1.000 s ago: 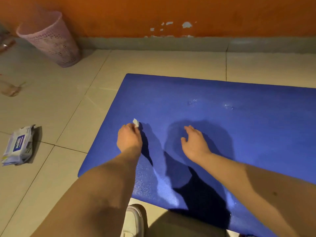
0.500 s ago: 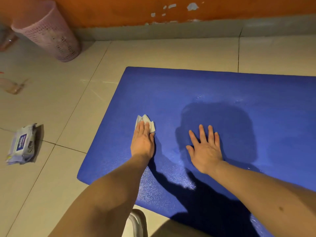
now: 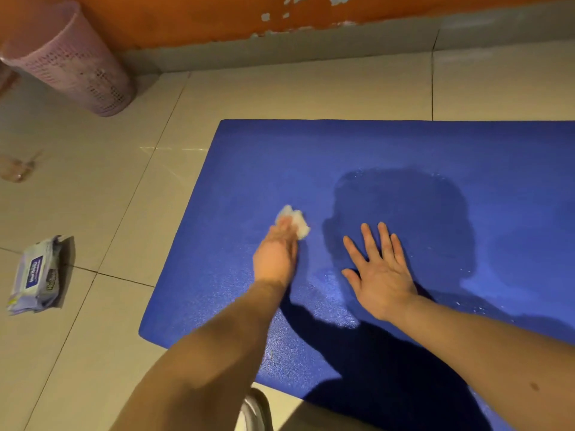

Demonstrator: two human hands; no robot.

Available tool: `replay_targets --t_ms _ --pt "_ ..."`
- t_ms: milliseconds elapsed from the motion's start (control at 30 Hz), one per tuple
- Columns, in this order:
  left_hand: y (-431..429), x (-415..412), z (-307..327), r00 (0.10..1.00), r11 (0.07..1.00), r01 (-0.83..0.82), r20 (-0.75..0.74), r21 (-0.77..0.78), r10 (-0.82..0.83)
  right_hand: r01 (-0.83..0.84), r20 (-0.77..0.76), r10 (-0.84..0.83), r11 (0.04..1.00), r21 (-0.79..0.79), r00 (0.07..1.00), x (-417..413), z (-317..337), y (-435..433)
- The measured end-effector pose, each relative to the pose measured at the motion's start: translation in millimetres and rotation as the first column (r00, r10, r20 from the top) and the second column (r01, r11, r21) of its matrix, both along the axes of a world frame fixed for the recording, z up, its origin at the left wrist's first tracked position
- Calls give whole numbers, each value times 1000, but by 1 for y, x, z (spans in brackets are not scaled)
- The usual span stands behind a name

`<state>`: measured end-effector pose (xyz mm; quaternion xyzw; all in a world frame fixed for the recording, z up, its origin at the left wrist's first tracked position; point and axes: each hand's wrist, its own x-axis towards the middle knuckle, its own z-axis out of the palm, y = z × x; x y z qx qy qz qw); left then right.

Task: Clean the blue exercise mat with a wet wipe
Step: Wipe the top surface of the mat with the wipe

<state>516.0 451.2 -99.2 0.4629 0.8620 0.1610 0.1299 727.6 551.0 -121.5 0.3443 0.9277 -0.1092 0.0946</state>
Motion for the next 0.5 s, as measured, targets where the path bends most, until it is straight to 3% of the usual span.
replay_targets --t_ms 100,233,400,500 --pt "-7 -51 11 983 984 -174 -67 -46 171 -17 -26 18 1000 22 999 2 -2 3" --pt "1 -52 -1 960 960 -280 11 25 280 -14 -22 15 999 36 1000 1 -3 1" --pt "20 16 -9 1000 993 -2 16 116 1 -43 -31 45 998 46 999 -1 0 7" --pt "21 2 -26 995 994 91 -43 61 -89 -46 -24 48 997 63 999 -6 2 22"
